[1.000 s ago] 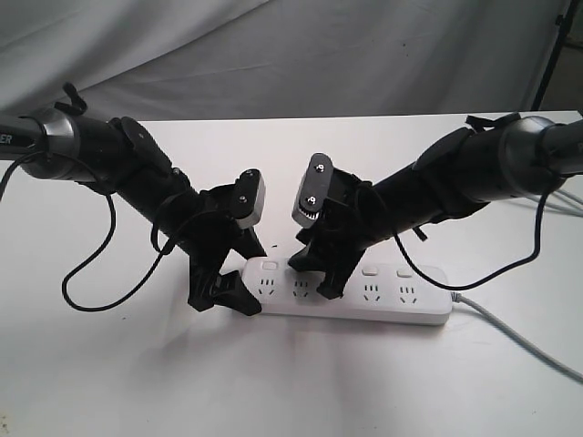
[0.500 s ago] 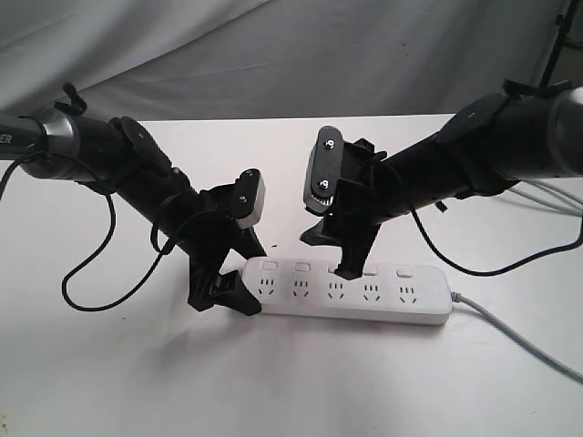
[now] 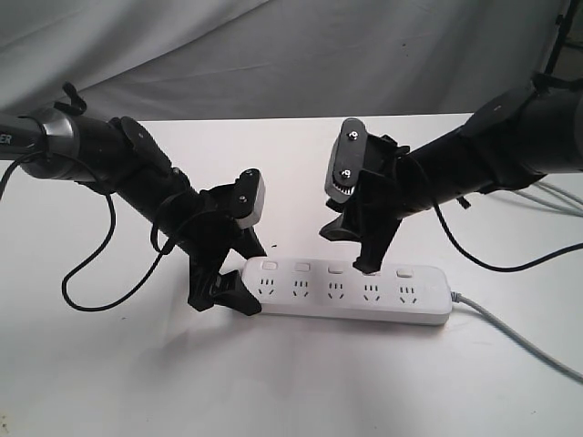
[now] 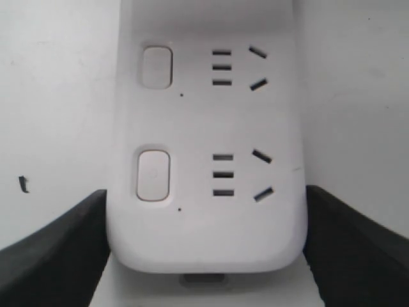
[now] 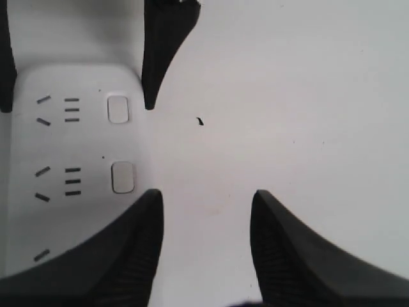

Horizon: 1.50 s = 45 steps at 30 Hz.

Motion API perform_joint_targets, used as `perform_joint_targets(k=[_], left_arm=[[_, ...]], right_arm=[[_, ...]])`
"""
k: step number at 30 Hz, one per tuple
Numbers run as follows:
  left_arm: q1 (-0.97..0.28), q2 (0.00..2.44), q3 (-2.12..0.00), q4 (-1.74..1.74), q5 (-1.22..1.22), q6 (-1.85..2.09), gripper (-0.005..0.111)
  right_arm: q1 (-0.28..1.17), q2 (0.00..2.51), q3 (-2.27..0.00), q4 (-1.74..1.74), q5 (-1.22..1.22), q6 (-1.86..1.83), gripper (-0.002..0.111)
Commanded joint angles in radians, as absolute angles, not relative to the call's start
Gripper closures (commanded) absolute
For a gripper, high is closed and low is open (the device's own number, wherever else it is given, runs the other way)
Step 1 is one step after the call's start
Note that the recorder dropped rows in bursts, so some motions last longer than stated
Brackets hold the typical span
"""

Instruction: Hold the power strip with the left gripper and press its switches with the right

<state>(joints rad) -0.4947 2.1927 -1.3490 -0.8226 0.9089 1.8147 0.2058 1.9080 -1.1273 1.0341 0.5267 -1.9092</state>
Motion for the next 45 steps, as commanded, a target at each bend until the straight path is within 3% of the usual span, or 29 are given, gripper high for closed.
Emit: perform_joint_targets(k=[1, 45], left_arm=[[-0.502, 2.189, -1.355, -0.826, 0.913, 1.81, 0.04], [-0.502, 2.189, -1.355, -0.826, 0.913, 1.81, 0.04]], right_arm=[[0.197, 1.914, -1.093, 1.022, 0.523, -1.909, 0.067], [0.199, 2.06, -1.079, 0.992, 0.492, -1.909, 0.067]])
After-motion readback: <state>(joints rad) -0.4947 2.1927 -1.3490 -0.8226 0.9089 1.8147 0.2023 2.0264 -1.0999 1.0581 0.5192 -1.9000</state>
